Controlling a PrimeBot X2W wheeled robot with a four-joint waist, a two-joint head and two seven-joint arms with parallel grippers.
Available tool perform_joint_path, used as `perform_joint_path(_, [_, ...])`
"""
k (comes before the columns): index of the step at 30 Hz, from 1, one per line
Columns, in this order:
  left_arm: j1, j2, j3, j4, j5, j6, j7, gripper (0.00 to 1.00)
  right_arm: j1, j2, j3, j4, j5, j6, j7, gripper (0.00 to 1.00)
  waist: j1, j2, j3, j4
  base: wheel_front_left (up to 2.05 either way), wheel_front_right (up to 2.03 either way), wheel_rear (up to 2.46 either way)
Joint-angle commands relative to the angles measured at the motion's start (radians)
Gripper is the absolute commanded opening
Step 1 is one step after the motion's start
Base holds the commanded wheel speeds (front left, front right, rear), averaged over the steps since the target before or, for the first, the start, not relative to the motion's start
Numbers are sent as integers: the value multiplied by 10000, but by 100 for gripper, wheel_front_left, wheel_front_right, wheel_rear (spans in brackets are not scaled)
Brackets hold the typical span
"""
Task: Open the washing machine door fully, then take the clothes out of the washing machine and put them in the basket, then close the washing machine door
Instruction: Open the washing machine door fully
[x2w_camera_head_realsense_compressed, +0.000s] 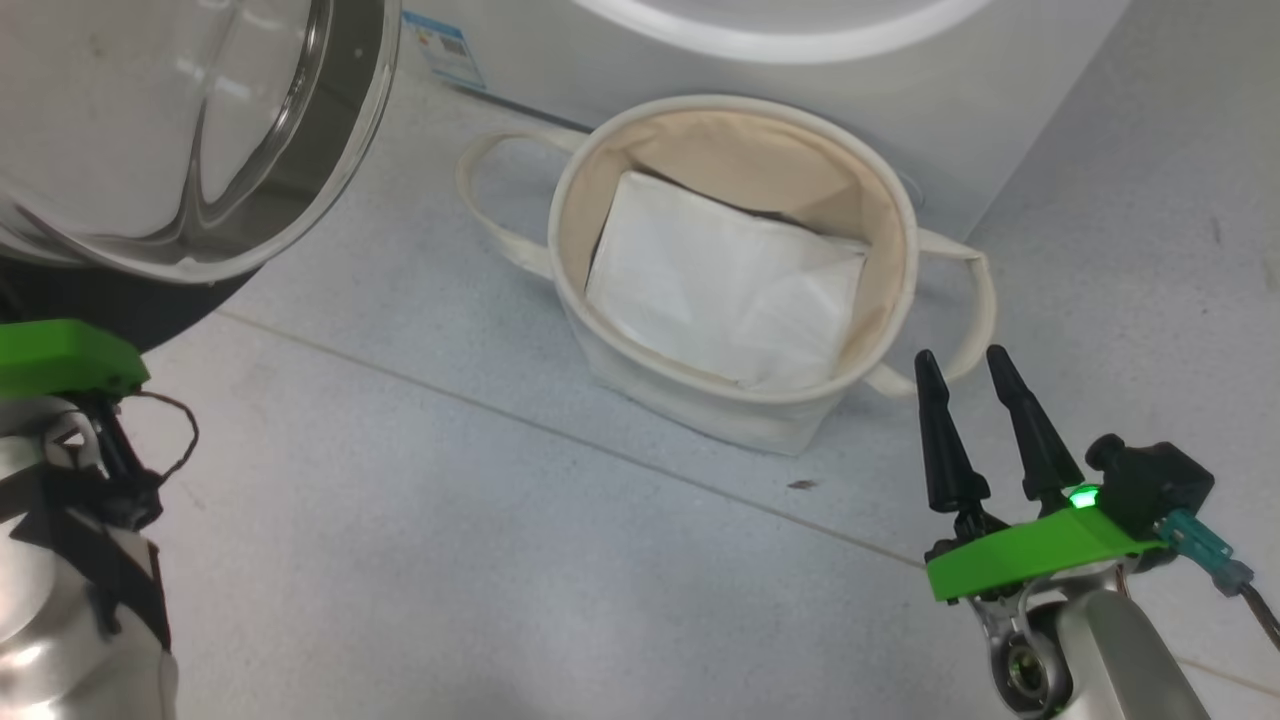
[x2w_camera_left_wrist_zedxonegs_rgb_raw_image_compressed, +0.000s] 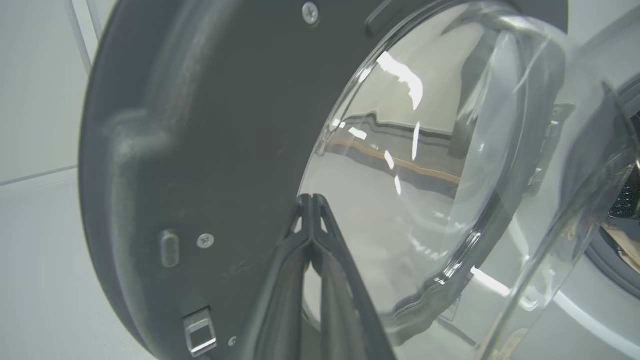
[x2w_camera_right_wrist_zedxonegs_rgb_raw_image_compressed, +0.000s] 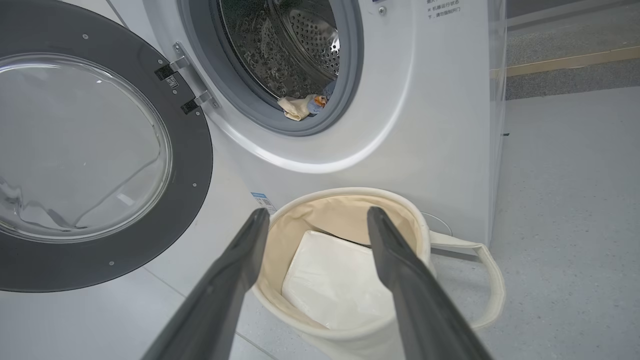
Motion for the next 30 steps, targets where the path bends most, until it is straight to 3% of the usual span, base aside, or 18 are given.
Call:
perform_joint_path(1, [162,399,105,-523,209,-5,-48,0,-229,127,288,-214,83,4,-136,100,-1,0,-195,-110,0,0,0])
perform_joint_path(16, [2073,-528,-1817,-2531,1117,-776,19,0,-161,167,238,-291,713,4,-193,100,-1,0,-1929,-1110,0,0,0])
perform_joint_path(21, [2641,-727,-2731,-3303,905,-1189,155,0,108,168,301,-538,869,4,-193,100,-1,0,-2168,-1349,0,0,0])
perform_joint_path(25, [3147,-796,-3818,-3571,563,-1832,208,0,319,168,286,-611,1023,4,-194,100,-1,0,-2255,-1495,0,0,0])
perform_joint_path(30, [3656,-819,-4754,-3484,220,-2155,281,0,465,169,228,-627,1097,4,-194,100,-1,0,-2362,-1690,0,0,0])
